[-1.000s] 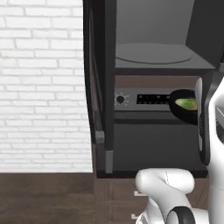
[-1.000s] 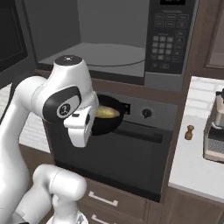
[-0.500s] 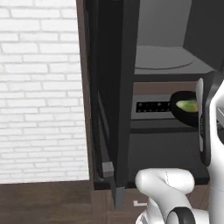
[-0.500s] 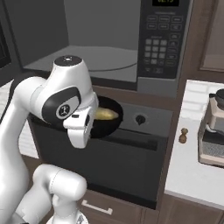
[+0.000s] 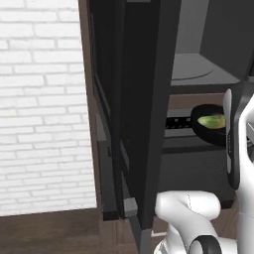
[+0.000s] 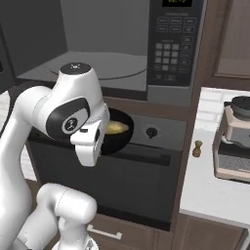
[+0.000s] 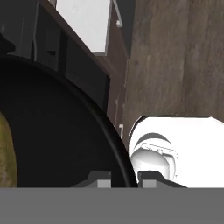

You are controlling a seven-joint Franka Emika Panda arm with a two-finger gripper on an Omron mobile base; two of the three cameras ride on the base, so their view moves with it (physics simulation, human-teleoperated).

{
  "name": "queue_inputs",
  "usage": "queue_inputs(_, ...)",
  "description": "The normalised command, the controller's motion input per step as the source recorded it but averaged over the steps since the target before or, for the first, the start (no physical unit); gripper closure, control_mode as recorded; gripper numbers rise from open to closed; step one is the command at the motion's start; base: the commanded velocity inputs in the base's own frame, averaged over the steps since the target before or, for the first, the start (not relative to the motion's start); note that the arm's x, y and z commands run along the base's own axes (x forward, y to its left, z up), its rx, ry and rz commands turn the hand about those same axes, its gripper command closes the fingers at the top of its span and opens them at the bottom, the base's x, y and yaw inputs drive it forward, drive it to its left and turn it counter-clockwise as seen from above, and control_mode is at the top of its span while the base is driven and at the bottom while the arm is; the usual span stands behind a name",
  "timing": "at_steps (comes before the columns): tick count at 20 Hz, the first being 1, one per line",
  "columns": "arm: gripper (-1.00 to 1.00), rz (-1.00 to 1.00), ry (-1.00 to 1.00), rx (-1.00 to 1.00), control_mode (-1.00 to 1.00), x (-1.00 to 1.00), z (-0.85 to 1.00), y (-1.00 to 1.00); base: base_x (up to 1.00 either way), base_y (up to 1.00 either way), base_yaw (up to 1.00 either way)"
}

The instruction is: Pick the cucumber from the sink and place it in the bowl. Then pick the bowl and place it in the microwave. Then close the microwave door and press the start button.

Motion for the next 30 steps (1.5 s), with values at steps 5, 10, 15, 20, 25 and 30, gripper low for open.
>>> queue_inputs(5,1.0,0.0,0.0,0.0,1.0,0.0,0.0,0.0,0.11,0.09,-0.1)
queue_inputs(10,1.0,0.0,0.0,0.0,1.0,0.0,0.0,0.0,0.0,0.01,0.0)
queue_inputs(15,1.0,0.0,0.0,0.0,1.0,0.0,0.0,0.0,-0.07,0.0,0.0)
queue_inputs(20,1.0,0.01,-0.07,0.04,-1.0,-0.91,0.0,0.0,0.0,0.0,0.0)
queue_inputs(25,1.0,0.0,-0.09,0.01,-1.0,-0.64,0.54,0.08,0.0,0.0,0.0)
queue_inputs(30,1.0,0.0,-0.01,0.0,-1.0,0.07,0.84,0.26,0.0,0.0,0.0)
